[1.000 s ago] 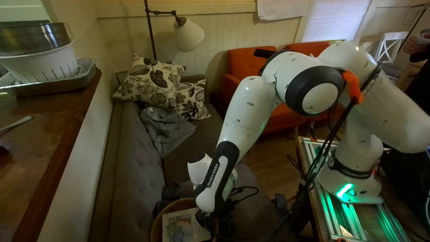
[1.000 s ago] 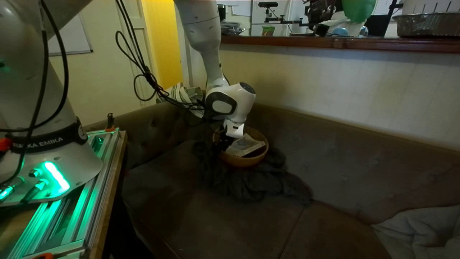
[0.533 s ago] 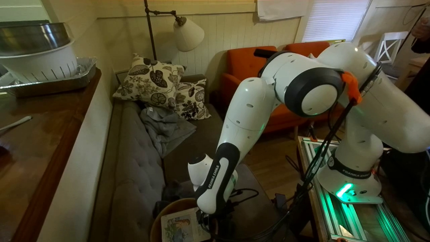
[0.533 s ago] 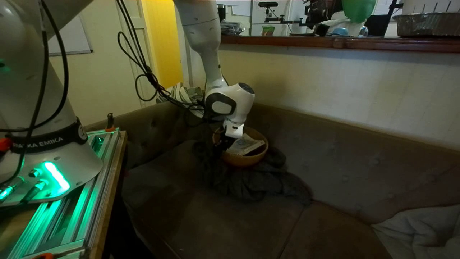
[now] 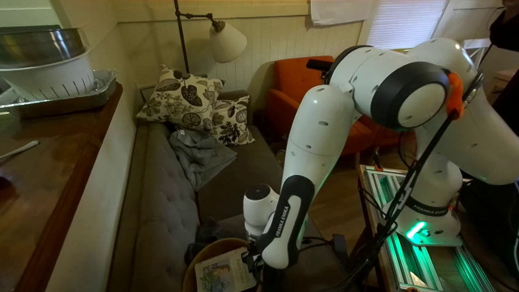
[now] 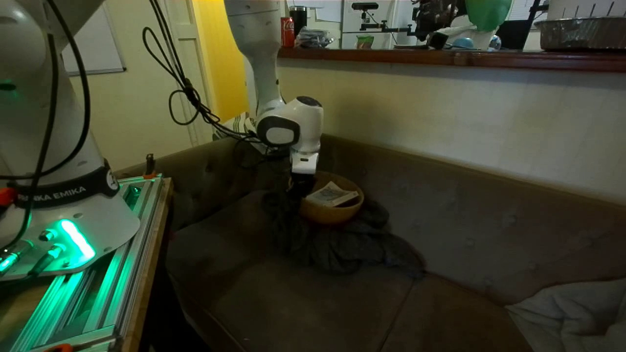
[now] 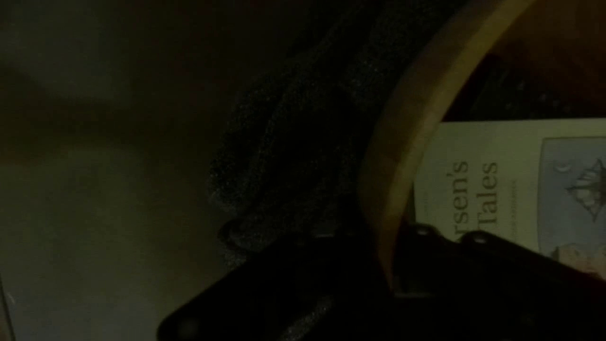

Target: Pick the bowl and put it on the shelf

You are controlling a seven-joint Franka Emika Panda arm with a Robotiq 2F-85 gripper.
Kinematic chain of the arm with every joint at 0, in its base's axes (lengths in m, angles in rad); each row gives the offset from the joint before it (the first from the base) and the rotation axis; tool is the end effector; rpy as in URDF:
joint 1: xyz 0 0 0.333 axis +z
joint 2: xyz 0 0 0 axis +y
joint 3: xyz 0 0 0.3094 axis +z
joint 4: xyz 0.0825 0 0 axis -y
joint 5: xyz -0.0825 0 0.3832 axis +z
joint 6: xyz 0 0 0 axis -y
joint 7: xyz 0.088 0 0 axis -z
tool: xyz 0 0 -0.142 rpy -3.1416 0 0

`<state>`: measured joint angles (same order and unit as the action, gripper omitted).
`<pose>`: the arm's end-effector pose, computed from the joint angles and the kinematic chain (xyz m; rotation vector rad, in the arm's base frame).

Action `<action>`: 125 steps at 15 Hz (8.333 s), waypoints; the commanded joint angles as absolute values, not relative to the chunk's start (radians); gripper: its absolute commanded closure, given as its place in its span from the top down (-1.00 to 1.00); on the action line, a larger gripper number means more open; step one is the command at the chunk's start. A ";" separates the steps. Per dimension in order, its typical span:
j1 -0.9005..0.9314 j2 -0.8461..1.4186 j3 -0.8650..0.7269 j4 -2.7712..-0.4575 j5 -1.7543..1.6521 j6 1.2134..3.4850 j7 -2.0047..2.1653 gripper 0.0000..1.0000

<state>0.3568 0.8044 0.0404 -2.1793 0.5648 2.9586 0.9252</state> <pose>0.4690 0.1661 -0.0236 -2.6106 1.5961 0.1530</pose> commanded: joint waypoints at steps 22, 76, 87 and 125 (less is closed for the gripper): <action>0.444 0.188 -0.066 -2.702 0.591 3.169 1.119 -0.72; 1.889 0.121 -1.829 -2.542 0.406 3.158 0.887 -0.93; 2.193 0.223 -2.132 -2.367 0.707 3.105 0.816 -0.93; 2.224 0.195 -2.151 -2.400 0.677 3.070 0.752 -0.93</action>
<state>2.1892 0.2247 -2.1286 -2.4230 0.6624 3.0445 0.8052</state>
